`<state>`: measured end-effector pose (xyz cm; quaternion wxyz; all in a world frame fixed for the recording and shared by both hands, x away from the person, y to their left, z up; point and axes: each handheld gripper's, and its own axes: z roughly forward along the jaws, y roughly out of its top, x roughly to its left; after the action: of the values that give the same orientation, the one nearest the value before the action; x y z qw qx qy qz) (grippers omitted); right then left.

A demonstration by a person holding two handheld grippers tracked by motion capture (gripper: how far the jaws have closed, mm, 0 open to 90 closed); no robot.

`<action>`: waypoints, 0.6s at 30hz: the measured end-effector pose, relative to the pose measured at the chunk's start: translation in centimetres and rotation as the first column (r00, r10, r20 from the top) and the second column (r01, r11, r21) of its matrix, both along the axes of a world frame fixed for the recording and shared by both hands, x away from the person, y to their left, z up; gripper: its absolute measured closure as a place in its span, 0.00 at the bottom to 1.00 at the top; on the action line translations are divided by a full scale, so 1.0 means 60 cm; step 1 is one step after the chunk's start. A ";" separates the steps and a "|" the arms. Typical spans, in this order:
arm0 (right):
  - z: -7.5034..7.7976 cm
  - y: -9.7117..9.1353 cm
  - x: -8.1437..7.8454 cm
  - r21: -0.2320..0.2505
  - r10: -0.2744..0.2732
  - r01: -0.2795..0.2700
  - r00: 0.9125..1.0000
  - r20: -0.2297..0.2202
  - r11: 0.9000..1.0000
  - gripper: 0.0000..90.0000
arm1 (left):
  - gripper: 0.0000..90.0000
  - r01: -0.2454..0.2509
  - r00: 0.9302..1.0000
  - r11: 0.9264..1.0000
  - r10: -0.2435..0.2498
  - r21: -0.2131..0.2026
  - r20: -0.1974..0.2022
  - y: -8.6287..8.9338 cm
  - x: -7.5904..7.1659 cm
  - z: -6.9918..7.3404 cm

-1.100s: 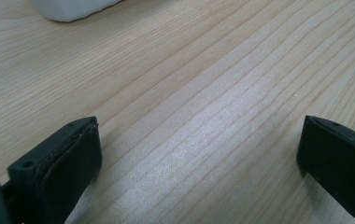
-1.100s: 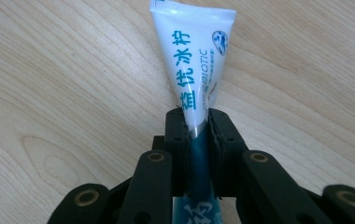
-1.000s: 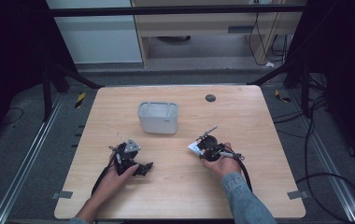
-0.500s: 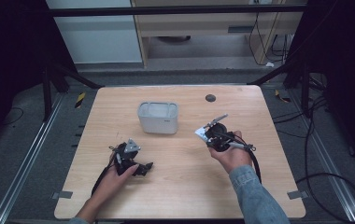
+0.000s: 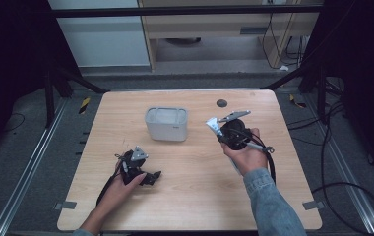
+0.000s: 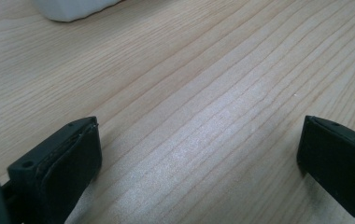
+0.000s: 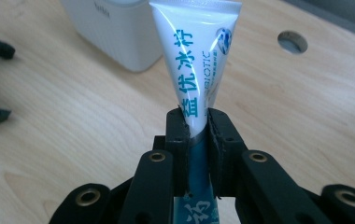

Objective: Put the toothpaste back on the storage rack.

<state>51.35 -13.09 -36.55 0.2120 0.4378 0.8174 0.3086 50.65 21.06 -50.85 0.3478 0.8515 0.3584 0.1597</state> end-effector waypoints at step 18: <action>0.062 0.051 0.045 0.158 -0.018 -0.010 0.984 0.177 0.987 0.89 | 0.00 0.000 1.000 1.000 0.000 -0.002 0.002 0.000 0.000 0.000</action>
<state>54.04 -10.05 -32.86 0.2491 0.4256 0.7673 0.4100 50.65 21.05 -50.87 0.3488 0.8510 0.3583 0.1603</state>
